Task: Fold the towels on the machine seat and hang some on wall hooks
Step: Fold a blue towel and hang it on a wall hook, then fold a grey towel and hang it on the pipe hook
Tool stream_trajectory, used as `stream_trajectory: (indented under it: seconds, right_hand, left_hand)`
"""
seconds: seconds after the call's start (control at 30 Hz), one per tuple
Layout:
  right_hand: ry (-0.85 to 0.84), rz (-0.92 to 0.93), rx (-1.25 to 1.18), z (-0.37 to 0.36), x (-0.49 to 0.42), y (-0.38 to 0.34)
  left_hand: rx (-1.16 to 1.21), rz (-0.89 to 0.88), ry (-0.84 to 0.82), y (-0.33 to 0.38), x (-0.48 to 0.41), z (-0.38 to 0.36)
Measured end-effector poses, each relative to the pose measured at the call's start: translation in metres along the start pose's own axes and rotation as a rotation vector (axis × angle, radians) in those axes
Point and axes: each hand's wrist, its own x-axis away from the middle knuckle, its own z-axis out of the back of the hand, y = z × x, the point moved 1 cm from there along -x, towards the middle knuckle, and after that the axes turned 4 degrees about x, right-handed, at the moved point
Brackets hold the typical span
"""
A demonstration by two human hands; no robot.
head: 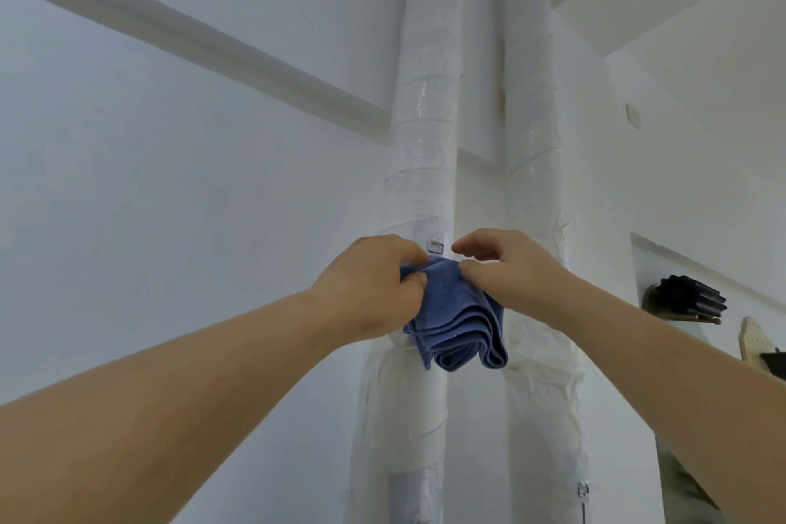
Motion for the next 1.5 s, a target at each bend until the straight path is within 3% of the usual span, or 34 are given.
stream_trajectory:
  seconds: [0.23, 0.33, 0.47, 0.7, 1.0, 1.27, 1.5]
  right_hand:
    - [0.224, 0.024, 0.111, 0.008, 0.056, -0.019]
    - [0.294, -0.030, 0.101, -0.006, 0.115, -0.020]
    - [0.230, -0.193, 0.139, -0.031, 0.203, -0.009]
    - [-0.158, -0.623, 0.134, -0.080, 0.395, 0.011]
    - [-0.479, -1.148, 0.109, -0.079, 0.687, 0.018]
    - [-0.397, -1.484, 0.009, -0.006, 0.856, -0.001]
    - [-0.322, -1.652, 0.065, 0.066, 0.986, -0.029]
  left_hand:
    - [0.118, -0.075, 0.129, -0.001, 0.044, 0.004]
    - [0.271, -0.093, 0.070, 0.002, 0.090, -0.011]
    - [0.372, -0.062, -0.107, 0.007, 0.160, -0.042]
    - [0.568, 0.210, -0.528, 0.019, 0.308, -0.121]
    - [0.648, 0.377, -1.028, 0.106, 0.552, -0.205]
    - [0.722, 0.527, -1.353, 0.233, 0.690, -0.236]
    - [0.745, 0.498, -1.591, 0.350, 0.786, -0.239]
